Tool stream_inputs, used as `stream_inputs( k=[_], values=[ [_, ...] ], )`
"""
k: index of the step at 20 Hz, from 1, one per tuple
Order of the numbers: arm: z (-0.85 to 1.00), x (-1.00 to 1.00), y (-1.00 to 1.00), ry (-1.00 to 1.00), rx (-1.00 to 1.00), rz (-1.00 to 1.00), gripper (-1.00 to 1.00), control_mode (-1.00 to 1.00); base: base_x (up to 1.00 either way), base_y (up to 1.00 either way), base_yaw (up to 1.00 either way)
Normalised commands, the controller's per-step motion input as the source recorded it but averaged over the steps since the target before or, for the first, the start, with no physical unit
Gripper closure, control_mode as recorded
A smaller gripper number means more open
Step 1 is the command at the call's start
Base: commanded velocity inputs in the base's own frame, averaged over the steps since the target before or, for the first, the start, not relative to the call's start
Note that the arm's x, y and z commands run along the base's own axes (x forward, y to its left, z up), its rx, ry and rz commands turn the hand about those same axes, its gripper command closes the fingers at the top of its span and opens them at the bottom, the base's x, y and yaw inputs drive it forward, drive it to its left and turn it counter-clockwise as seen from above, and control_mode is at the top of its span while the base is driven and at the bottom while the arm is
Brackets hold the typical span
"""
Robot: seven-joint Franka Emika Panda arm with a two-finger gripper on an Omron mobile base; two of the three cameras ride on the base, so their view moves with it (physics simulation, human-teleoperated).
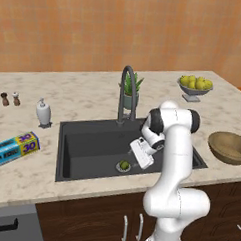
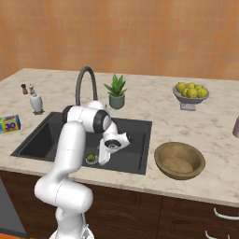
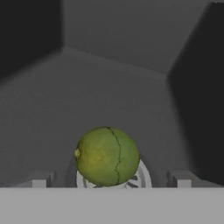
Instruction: Pick the lime from the sink and place it in the bowl. Then pick the bowl and place it in the microwave. Then close the microwave door and press the start button.
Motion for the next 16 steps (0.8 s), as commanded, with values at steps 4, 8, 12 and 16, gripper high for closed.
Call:
stream_inputs(
  k=[4, 8, 12, 16],
  values=[
    [-0.25, 0.0, 0.18, 0.02, 0.03, 0.08, -1.0, -1.0, 0.0, 0.0, 0.0],
    [-0.15, 0.0, 0.24, 0.0, 0.05, 0.09, -1.0, -1.0, 0.0, 0.0, 0.0],
    [-0.18, 0.05, 0.23, 0.0, 0.04, 0.08, -1.0, -1.0, 0.0, 0.0, 0.0],
    [-0.18, 0.14, 0.23, 0.0, 0.0, 0.04, -1.0, -1.0, 0.0, 0.0, 0.0]
  ],
)
